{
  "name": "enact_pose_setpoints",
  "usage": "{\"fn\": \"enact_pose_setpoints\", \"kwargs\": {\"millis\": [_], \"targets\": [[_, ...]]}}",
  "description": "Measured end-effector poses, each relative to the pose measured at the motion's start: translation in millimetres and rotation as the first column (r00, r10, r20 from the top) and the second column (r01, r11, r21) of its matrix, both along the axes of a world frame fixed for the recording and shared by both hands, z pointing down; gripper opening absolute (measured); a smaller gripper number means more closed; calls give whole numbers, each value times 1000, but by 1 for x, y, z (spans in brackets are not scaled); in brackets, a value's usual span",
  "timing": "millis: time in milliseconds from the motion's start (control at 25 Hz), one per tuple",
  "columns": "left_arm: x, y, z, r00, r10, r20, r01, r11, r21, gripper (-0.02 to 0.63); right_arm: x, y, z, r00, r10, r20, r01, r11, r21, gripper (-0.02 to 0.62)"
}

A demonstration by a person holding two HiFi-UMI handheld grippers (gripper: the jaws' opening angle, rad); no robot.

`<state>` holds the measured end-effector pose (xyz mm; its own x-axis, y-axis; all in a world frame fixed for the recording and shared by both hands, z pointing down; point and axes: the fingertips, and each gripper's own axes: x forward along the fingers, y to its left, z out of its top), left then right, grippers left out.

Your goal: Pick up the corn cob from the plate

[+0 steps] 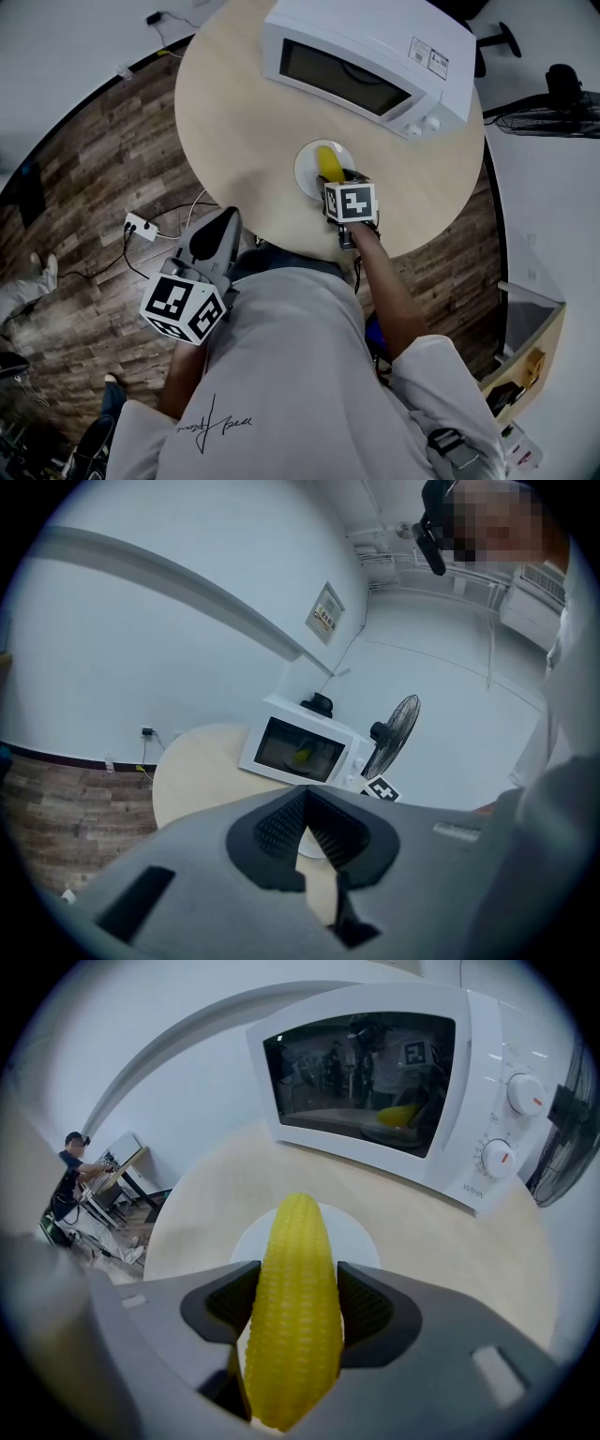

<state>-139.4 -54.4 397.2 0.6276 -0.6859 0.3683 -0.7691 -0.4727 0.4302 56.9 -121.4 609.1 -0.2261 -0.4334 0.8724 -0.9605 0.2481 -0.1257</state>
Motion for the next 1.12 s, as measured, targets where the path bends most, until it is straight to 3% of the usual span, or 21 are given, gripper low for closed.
{"fn": "enact_pose_setpoints", "kwargs": {"millis": [1120], "targets": [[-1,-2,-4,1000,25,16,-26,999,21,-9,3,15,-29,996,56,64,-60,997,50,268]]}}
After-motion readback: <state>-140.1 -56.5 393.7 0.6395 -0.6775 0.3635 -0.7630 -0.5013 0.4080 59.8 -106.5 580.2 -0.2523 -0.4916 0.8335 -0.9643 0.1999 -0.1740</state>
